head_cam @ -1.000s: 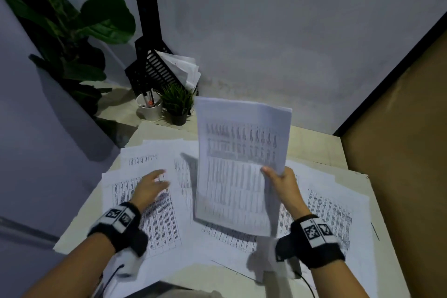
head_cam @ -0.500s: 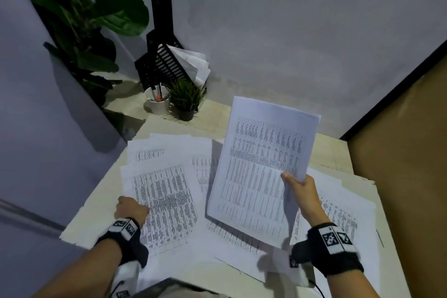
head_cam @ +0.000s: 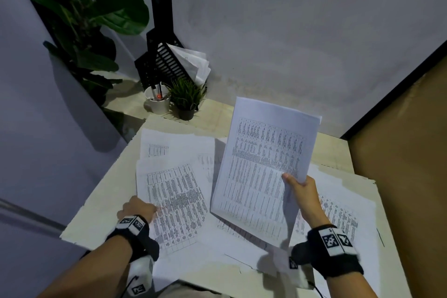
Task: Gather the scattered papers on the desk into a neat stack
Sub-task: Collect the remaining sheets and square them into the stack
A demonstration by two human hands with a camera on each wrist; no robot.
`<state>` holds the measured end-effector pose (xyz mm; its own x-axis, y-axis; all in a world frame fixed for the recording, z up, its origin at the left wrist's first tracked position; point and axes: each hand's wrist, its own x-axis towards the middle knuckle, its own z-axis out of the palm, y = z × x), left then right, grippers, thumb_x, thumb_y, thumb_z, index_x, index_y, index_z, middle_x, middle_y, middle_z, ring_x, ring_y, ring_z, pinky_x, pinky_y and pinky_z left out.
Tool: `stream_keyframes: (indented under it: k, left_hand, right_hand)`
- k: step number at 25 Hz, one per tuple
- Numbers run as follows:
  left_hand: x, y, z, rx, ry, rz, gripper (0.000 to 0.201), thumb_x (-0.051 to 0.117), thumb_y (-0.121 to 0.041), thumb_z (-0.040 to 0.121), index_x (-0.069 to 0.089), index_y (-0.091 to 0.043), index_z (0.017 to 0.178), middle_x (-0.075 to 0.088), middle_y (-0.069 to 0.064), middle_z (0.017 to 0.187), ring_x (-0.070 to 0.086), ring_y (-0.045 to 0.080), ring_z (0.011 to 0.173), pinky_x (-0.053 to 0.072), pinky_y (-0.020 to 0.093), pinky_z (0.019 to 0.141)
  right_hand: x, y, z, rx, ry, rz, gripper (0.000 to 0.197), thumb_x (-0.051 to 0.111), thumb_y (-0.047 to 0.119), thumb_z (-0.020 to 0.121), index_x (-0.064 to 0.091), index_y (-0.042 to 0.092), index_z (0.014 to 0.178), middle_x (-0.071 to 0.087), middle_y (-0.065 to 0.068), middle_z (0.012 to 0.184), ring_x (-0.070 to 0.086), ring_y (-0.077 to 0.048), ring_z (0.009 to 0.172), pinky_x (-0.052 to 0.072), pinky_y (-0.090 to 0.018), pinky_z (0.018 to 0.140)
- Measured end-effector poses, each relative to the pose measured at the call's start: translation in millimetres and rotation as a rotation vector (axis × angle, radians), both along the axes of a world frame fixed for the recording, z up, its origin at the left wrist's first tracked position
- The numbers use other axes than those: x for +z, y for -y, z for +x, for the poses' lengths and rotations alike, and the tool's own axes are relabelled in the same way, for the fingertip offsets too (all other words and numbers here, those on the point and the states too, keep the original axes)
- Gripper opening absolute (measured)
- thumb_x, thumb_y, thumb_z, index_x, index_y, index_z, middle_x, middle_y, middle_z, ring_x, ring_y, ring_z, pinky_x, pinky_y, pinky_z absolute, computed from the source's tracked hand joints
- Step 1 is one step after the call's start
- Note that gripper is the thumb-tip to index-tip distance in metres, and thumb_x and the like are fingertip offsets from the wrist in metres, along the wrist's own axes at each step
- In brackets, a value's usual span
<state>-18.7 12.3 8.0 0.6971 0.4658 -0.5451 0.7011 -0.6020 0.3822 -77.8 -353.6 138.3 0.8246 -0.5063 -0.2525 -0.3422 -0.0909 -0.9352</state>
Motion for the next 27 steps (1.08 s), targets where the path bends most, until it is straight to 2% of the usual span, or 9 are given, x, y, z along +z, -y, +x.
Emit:
stream_keyframes:
  k: [4, 6, 10, 11, 15, 17, 20, 23, 27]
  left_hand:
    - [7.7, 2.4, -9.3, -0.077, 0.371, -0.189, 0.022, 0.063, -0.004, 0.077, 0.060, 0.006, 0.096, 0.065, 0.024, 0.098, 0.059, 0.036, 0.088, 0.042, 0.031, 0.072]
    - [5.1, 3.1, -11.5, -0.095, 0.445, -0.279, 0.024, 0.055, -0.001, 0.083, 0.055, 0.005, 0.107, 0.062, 0.023, 0.107, 0.056, 0.030, 0.091, 0.039, 0.029, 0.079]
    - [0.8, 4.6, -13.3, -0.192, 0.316, -0.463, 0.041, 0.048, -0.009, 0.091, 0.043, -0.002, 0.131, 0.053, 0.019, 0.132, 0.051, 0.032, 0.118, 0.037, 0.041, 0.104]
    - [2.4, 4.4, -11.6, -0.211, 0.300, -0.453, 0.038, 0.047, -0.011, 0.092, 0.047, 0.000, 0.129, 0.055, 0.020, 0.130, 0.051, 0.033, 0.118, 0.038, 0.040, 0.103]
    - [42.1, -2.3, -2.4, -0.215, 0.459, -0.499, 0.020, 0.048, -0.013, 0.093, 0.061, -0.001, 0.101, 0.063, 0.012, 0.099, 0.059, 0.027, 0.087, 0.042, 0.031, 0.074]
    - [60.5, -9.0, -3.4, -0.164, 0.496, -0.623, 0.024, 0.049, -0.015, 0.092, 0.060, -0.002, 0.109, 0.062, 0.009, 0.104, 0.058, 0.024, 0.096, 0.040, 0.032, 0.084]
    - [65.9, -5.9, -11.2, -0.129, 0.391, -0.770, 0.037, 0.053, -0.017, 0.090, 0.051, -0.002, 0.124, 0.058, 0.006, 0.116, 0.054, 0.020, 0.103, 0.037, 0.032, 0.092]
    - [50.3, 10.4, -17.5, -0.171, 0.263, -0.711, 0.045, 0.057, -0.012, 0.087, 0.046, 0.002, 0.128, 0.054, 0.014, 0.128, 0.052, 0.026, 0.114, 0.036, 0.033, 0.095]
    - [29.6, 23.4, -24.3, -0.079, 0.233, -0.739, 0.047, 0.058, -0.012, 0.086, 0.044, 0.004, 0.128, 0.052, 0.013, 0.128, 0.047, 0.029, 0.123, 0.033, 0.040, 0.103]
  right_hand:
    - [0.3, 2.5, -0.2, 0.003, 0.010, -0.019, 0.006, 0.058, 0.013, 0.087, 0.056, 0.007, 0.087, 0.057, -0.004, 0.072, 0.054, -0.018, 0.068, 0.045, -0.029, 0.060]
    - [-1.6, 5.5, -0.6, 0.005, 0.001, -0.036, 0.007, 0.058, 0.014, 0.087, 0.057, 0.007, 0.087, 0.057, -0.004, 0.071, 0.054, -0.018, 0.067, 0.045, -0.029, 0.059]
    - [-5.9, 6.8, -1.3, 0.008, -0.016, -0.039, 0.012, 0.058, 0.014, 0.088, 0.057, 0.015, 0.076, 0.058, -0.005, 0.072, 0.055, -0.020, 0.069, 0.046, -0.029, 0.061]
    - [-7.4, 7.4, -0.9, 0.003, -0.024, -0.043, 0.014, 0.058, 0.014, 0.088, 0.057, 0.016, 0.074, 0.057, -0.005, 0.072, 0.055, -0.021, 0.069, 0.046, -0.029, 0.061]
    - [-14.1, 16.4, -0.8, -0.009, -0.080, -0.112, 0.017, 0.058, 0.017, 0.088, 0.055, 0.015, 0.072, 0.054, -0.009, 0.071, 0.052, -0.024, 0.069, 0.045, -0.033, 0.066]
    - [-17.5, 20.1, -1.3, -0.008, -0.103, -0.135, 0.014, 0.058, 0.018, 0.088, 0.056, 0.012, 0.076, 0.052, -0.008, 0.069, 0.051, -0.025, 0.071, 0.045, -0.033, 0.063]
    - [-21.4, 18.3, 0.1, -0.002, -0.136, -0.158, 0.014, 0.057, 0.018, 0.089, 0.055, 0.010, 0.077, 0.052, -0.008, 0.070, 0.052, -0.026, 0.071, 0.046, -0.035, 0.064]
    - [-23.8, 12.6, 0.8, 0.014, -0.163, -0.172, 0.014, 0.057, 0.017, 0.089, 0.056, 0.003, 0.089, 0.052, -0.012, 0.076, 0.050, -0.026, 0.072, 0.044, -0.035, 0.064]
    - [-25.3, 10.4, -0.7, 0.014, -0.173, -0.199, 0.013, 0.056, 0.016, 0.090, 0.054, 0.004, 0.085, 0.052, -0.011, 0.074, 0.050, -0.025, 0.071, 0.042, -0.031, 0.061]
